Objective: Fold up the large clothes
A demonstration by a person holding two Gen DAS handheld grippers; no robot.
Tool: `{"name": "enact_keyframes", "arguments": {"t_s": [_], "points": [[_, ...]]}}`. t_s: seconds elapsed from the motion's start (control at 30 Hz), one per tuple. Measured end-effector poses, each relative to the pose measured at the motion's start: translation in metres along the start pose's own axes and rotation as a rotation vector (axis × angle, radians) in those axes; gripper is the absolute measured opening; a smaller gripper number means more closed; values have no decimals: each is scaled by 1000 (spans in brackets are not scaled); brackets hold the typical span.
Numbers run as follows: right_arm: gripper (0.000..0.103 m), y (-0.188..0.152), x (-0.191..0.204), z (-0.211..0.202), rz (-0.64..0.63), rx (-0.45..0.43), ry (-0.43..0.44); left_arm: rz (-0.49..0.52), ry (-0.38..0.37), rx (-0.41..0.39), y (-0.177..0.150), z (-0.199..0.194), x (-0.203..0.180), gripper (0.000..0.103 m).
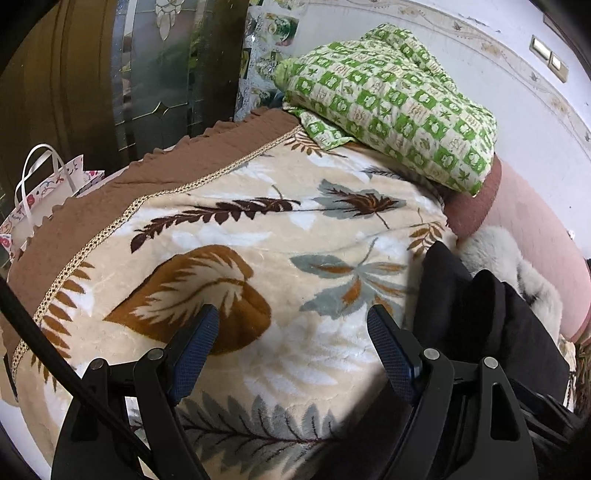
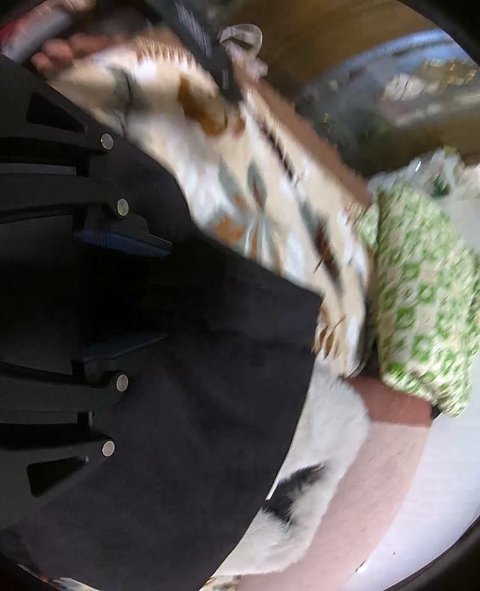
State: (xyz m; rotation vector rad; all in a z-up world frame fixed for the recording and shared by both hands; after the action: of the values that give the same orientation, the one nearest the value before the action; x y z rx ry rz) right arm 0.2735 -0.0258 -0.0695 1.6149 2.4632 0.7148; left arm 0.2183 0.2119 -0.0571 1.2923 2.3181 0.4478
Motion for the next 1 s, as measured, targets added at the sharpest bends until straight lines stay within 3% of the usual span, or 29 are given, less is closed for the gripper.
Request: {"name": "enact_keyframes", "arguments": {"t_s": [0.07,0.17,0.2,0.23,0.4,0.53,0.63,0.7,0.8,0.87,1.0], "points": [[47,-6,-6,-22,21,-53,39,-12,-14,15,0,3,1,81],[39,-3,-18,-42,62,-139,-28,-9,-13,26,-1,5,-1,81],[21,2,-23,-42,76,-145,-60,-5,-15,30,-2,6,-2,81],[12,7,-28,-38,93,-138,-81,-2,-18,35,-2,7,-3,81],[11,43,-46,2,195,-110,-64,6,-24,44,-3,9,-5,81],[11,60,-34,66,181,60,140,4,-23,38,-2,10,-5,81],[13,59,-16,83,132,55,72,13,-23,40,-1,12,-6,81],[13,55,-12,74,116,37,52,24,-30,53,-2,14,-8,81],[13,45,-18,41,123,-11,92,34,-50,63,-3,16,-11,81],[14,34,-27,15,131,-73,51,41,-65,74,-3,18,-13,81],[31,0,-67,-16,176,-119,-71,53,-109,114,-6,24,-17,81]]}}
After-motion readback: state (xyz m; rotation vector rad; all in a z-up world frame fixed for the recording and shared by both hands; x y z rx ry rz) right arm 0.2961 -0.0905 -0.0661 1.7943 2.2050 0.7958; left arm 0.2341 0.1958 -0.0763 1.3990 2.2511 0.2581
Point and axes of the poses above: each gripper's, at about its wrist camera, not at the fingertips, and z roughly the way its jaws point, x to its left, y to its top, the point moved 1 cm from there along z, roughly the way its jaws point, and after that the axes turned 13 degrees about x, right-handed, at the moved point
